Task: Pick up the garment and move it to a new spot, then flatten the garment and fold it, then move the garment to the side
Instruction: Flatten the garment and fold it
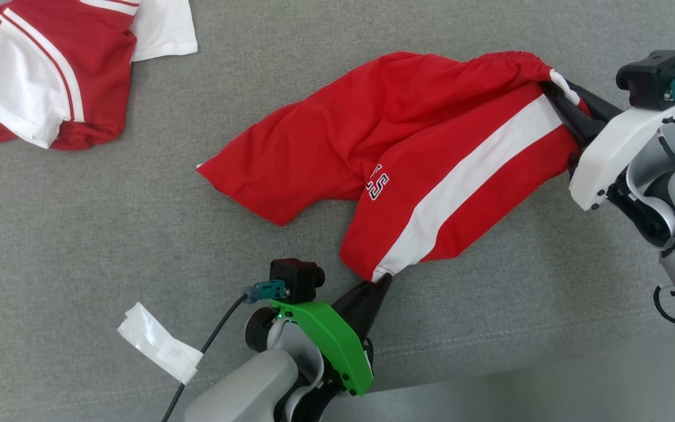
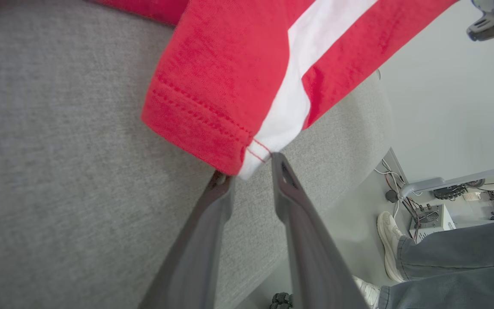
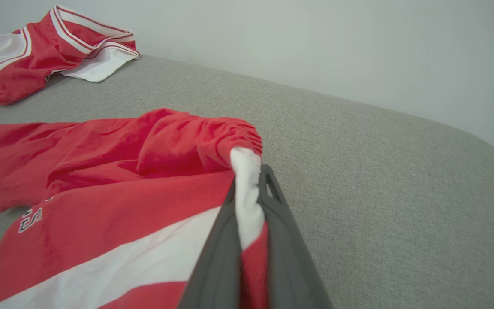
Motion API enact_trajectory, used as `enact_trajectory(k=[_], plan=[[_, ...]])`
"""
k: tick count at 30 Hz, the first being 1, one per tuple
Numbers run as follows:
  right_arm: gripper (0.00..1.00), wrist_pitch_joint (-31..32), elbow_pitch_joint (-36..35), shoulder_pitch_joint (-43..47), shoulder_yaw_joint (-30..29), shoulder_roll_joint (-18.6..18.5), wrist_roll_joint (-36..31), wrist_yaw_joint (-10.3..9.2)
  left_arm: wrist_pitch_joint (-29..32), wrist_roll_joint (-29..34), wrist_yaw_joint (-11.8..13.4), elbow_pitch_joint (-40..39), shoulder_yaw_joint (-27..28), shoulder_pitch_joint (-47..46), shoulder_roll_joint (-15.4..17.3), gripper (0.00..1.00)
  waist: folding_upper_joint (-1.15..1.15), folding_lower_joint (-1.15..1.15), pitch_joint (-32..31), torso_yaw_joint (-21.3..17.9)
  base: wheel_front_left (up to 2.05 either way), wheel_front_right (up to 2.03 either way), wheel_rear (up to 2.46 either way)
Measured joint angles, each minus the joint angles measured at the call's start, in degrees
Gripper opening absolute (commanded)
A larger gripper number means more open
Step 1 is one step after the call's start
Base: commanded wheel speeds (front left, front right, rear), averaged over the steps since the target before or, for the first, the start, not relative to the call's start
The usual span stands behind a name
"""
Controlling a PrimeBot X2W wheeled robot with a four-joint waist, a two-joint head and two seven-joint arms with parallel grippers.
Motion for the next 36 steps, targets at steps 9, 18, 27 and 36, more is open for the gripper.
enact_trajectory(k=[9,18,27,36], plan=[[0.0,-1.29,0.6,0.03,-0.79,0.38,0.44,-0.08,-1.52,-3.44,-1.43,0.55,-1.72,-1.33,0.02,0.0,0.0,0.0,-0.18,-0.12,0.0,0.0,0.0],[0.0,-4.69,0.65,1.4,-4.35,1.38,4.67,-0.16,-2.22,-1.26,-2.02,0.36,0.78,-7.05,0.04,0.0,0.0,0.0,-2.12,0.78,0.0,0.0,0.0],[0.0,-6.65,-0.94,5.44,-6.98,2.29,9.16,-0.16,-1.31,-0.87,-2.83,-8.7,3.54,-9.09,5.86,0.0,0.0,0.0,-7.72,2.25,0.0,0.0,0.0],[0.0,-5.95,-5.99,8.47,-9.5,2.0,13.27,-0.68,3.68,-4.14,-0.97,-19.36,5.99,-9.08,12.77,0.0,0.0,0.0,-13.68,3.12,0.0,0.0,0.0]])
